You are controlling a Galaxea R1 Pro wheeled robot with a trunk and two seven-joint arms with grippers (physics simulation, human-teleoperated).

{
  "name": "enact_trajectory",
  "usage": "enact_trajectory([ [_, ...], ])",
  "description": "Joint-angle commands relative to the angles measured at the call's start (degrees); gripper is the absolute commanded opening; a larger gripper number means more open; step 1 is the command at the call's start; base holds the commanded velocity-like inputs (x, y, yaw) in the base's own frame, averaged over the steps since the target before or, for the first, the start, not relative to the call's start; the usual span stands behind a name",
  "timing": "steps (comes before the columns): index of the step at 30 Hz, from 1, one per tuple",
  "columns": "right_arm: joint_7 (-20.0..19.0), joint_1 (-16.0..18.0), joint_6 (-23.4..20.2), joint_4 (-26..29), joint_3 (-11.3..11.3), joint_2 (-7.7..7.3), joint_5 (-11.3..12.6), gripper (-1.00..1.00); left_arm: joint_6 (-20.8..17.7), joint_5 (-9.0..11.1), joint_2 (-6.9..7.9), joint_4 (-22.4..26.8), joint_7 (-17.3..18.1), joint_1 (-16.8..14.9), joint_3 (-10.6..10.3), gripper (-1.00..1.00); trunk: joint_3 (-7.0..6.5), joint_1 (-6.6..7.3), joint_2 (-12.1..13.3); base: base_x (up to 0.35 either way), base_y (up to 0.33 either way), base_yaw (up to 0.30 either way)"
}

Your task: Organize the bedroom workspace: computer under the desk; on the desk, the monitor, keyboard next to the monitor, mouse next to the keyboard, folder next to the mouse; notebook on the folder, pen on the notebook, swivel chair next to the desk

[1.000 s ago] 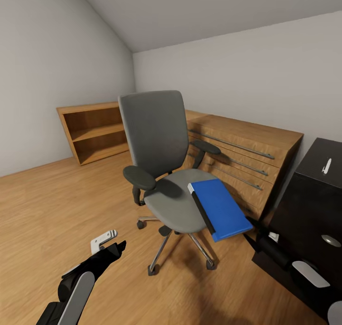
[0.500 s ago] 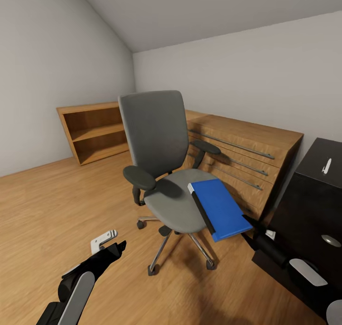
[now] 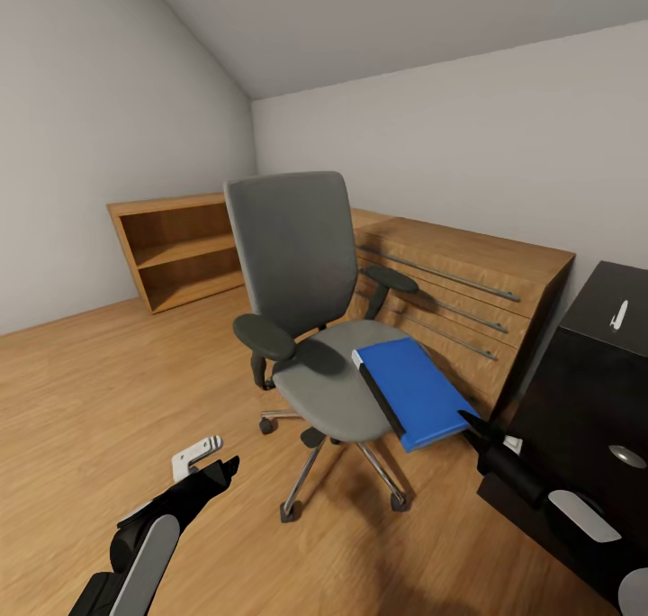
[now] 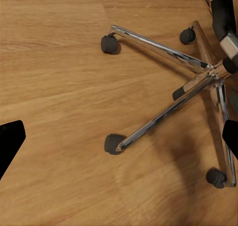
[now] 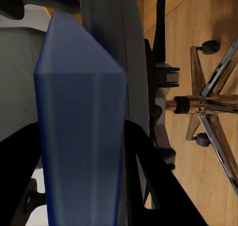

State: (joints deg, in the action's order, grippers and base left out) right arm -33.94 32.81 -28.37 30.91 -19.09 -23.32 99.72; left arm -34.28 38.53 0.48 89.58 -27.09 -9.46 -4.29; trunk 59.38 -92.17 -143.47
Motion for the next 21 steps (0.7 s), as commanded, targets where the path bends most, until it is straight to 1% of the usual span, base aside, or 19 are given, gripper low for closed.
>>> enact_trajectory([
  [1, -0.16, 0.06, -0.08, -0.07, -0.42, -0.10, 0.48, -1.00, -0.03, 0.59, 0.05, 0.07, -0.59, -0.04, -0.11, 1.00, -0.17, 0.04, -0.01, 0.000, 0.000, 0.000],
  [11, -0.16, 0.06, 0.20, 0.13, -0.57, -0.06, 0.48, -1.00, 0.00, 0.58, 0.05, 0.07, -0.67, -0.04, -0.11, 1.00, -2.38, 0.30, 0.12, 0.000, 0.000, 0.000],
  [15, -0.16, 0.06, 0.30, 1.92, -0.77, -0.06, 0.25, -1.00, 0.00, 0.58, 0.05, 0.07, -0.68, -0.04, -0.11, 1.00, -3.27, 0.40, 0.18, 0.000, 0.000, 0.000],
  [17, -0.16, 0.06, 0.31, 2.69, -0.81, -0.06, -0.29, -1.00, 0.00, 0.58, 0.05, 0.07, -0.68, -0.04, -0.11, 1.00, -3.71, 0.45, 0.20, -0.066, 0.000, 0.000],
  [19, -0.16, 0.06, 0.32, 3.84, -0.84, -0.06, -1.50, -1.00, 0.00, 0.58, 0.05, 0.07, -0.68, -0.04, -0.11, 1.00, -4.15, 0.50, 0.23, -0.208, 0.000, 0.000],
  [21, -0.16, 0.06, 0.34, 5.82, -0.85, -0.06, -2.98, -1.00, 0.00, 0.58, 0.05, 0.07, -0.68, -0.04, -0.11, 1.00, -4.51, 0.94, 1.03, -0.296, 0.000, 0.000],
])
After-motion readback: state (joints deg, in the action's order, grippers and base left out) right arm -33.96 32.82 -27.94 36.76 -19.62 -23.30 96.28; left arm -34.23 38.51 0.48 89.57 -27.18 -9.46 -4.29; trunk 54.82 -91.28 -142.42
